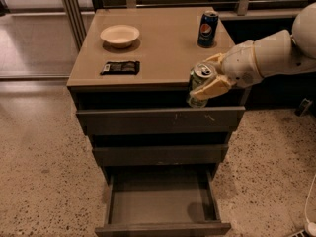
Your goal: Place green can into bottom drawer
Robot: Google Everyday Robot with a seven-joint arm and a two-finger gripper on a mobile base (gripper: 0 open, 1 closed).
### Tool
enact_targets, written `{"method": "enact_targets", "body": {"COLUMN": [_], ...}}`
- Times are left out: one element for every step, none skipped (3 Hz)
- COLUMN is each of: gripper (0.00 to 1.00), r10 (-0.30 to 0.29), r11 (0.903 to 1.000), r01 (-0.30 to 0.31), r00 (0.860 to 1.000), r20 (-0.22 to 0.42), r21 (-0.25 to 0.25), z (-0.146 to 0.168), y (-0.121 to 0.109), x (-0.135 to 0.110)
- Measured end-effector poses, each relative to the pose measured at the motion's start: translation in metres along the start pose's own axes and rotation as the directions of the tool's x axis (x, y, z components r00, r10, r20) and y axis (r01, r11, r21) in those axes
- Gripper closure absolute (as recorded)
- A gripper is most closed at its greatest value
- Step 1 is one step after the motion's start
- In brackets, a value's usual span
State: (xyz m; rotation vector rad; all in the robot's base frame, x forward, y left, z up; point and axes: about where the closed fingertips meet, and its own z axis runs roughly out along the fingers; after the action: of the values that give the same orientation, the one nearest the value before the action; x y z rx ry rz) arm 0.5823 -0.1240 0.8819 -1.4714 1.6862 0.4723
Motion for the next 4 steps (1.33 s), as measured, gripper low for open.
{"method": "enact_targets", "body": {"gripper": [1.0,1.0,1.0,1.0], "r10": [0.093,0.256,0.388,0.388], "r11": [0.9939,0.9659,0.9013,0.9013], "r01": [-0.096,-0.255,-0.391,-0.391], "r00": [0.994,0.966,0.92,0.92], "r20": [0.051,0.015,-0.054,-0.054], "r21": [0.054,-0.042,-0.186,-0.186], "z": [0.027,0.095,0.163,0.163], "y": [0.031,0.1,0.175,0.175], "x": [0.075,0.188,0.281,0.281]}}
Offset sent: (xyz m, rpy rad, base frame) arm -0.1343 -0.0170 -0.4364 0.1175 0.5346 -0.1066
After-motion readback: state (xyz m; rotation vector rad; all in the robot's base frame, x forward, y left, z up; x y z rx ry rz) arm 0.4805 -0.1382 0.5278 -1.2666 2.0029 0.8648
